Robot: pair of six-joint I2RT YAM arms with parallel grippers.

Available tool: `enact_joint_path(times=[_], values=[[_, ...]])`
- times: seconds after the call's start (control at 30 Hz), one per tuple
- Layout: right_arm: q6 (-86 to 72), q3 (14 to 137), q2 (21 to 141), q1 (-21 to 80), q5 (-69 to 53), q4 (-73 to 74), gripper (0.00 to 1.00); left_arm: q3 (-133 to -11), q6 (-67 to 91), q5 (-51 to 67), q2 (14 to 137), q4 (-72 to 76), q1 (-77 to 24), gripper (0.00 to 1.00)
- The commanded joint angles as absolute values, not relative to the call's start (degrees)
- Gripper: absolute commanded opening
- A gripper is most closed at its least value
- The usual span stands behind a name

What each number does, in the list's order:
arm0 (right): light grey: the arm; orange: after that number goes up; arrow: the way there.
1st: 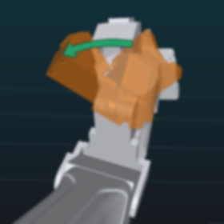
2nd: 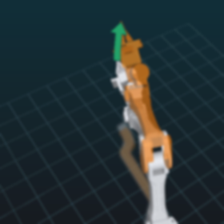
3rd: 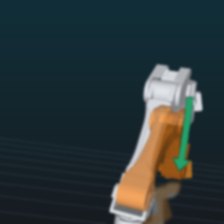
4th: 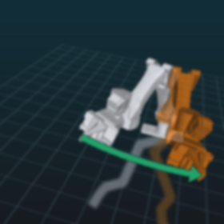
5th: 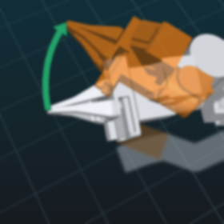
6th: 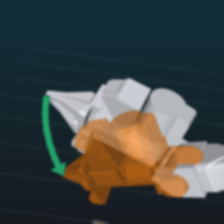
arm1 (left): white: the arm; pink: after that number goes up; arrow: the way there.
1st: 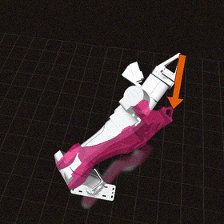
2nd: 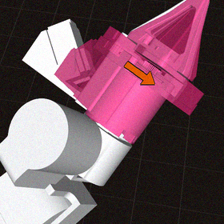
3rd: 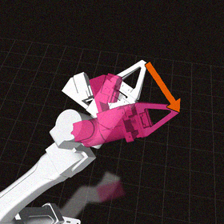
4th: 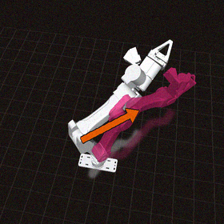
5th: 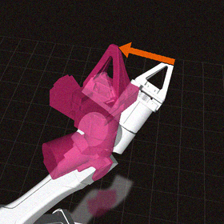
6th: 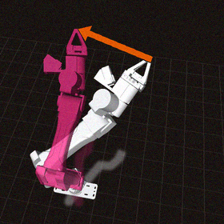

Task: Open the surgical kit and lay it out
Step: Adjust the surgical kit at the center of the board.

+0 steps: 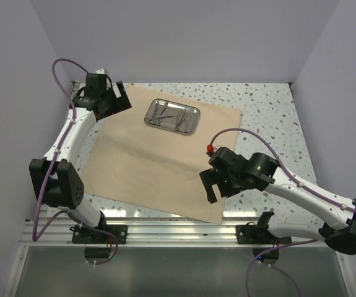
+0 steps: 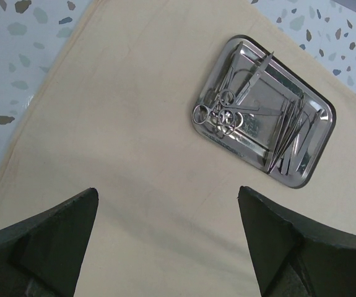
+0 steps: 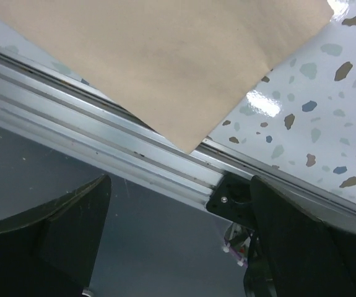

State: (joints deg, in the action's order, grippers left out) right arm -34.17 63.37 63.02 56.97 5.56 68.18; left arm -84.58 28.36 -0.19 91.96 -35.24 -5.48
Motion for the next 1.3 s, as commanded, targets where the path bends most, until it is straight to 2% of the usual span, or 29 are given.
enact_joint_path(times=[0.0, 0.07, 0.13, 0.27, 0.37, 0.57, 0.7, 0.73, 0.83, 0.97, 1.27], values=[[-37.62, 68.98, 64.24, 56.78, 11.59, 67.24, 0.98, -87.63, 27.95, 0.18, 92.81, -33.75, -5.19, 0.99], [-37.36, 72.57, 66.95, 55.64, 13.8, 65.84, 0.98, -87.54, 27.16, -1.3, 92.81, -33.92, -5.19, 0.99], [-34.64, 74.87, 69.33, 50.04, 9.27, 61.8, 0.98, -87.1, 26.63, -2.19, 92.9, -34.28, -5.1, 0.99], [-30.68, 75.23, 75.4, 29.95, -1.55, 52.32, 0.98, -85.61, 25.49, -1.76, 92.73, -34.89, -3.52, 0.99], [-29.89, 78.39, 83.03, 20.52, -2.81, 50.02, 0.98, -83.76, 24.88, -0.27, 91.76, -34.89, -1.41, 0.99], [-32.69, 89.45, 100.52, 9.86, -3.25, 44.92, 0.98, -80.51, 22.68, -0.26, 90.27, -34.8, -0.44, 0.98], [-32.17, 106.13, 115.81, 8.35, -0.09, 48.68, 0.96, -79.02, 21.8, -0.26, 89.91, -35.15, -0.35, 0.98], [-31.82, 113.39, 121.58, 8.18, 2.52, 50.0, 0.95, -78.67, 21.71, -0.26, 89.83, -35.07, -0.35, 0.98], [-30.59, 125.45, 129.26, 7.82, 6.48, 55.71, 0.95, -77.87, 21.62, -0.26, 89.74, -34.81, -0.35, 0.98], [-31.28, 130.08, 136.57, 6.16, 8.96, 58.01, 0.92, -77.52, 21.53, -0.26, 90.35, -34.89, -0.35, 0.98], [-30.76, 130.87, 140.88, 5.01, 13.45, 57.05, 0.89, -77.43, 21.27, 0.88, 92.02, -35.16, -0.35, 0.98]])
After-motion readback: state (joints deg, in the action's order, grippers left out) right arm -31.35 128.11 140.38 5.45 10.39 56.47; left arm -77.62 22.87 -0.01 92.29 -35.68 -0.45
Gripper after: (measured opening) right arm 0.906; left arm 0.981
